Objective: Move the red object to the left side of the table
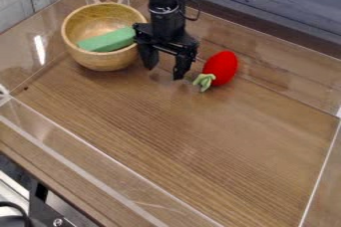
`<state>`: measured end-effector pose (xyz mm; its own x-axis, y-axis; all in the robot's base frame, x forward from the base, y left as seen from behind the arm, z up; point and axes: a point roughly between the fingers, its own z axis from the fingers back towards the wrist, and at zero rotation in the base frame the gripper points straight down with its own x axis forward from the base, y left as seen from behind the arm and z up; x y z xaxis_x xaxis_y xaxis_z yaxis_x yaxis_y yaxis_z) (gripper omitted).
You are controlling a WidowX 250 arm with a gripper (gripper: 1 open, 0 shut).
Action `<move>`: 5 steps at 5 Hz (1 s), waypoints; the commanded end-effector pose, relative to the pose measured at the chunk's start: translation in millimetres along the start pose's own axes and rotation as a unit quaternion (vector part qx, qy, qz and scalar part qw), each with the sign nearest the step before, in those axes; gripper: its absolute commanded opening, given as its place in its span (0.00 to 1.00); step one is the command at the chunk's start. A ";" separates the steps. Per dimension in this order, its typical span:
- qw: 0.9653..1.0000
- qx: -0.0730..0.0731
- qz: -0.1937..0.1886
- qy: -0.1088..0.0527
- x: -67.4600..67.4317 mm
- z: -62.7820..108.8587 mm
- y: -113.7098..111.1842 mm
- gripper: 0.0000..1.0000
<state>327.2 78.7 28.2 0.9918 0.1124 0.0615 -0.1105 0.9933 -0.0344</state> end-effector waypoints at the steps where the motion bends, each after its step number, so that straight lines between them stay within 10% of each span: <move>1: 1.000 0.008 0.009 -0.027 1.7 26.7 11.4 1.00; 5: 1.000 0.019 0.011 -0.017 -15.9 44.9 15.3 1.00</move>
<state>302.2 88.2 48.7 0.9912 0.1298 0.0242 -0.1295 0.9915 -0.0140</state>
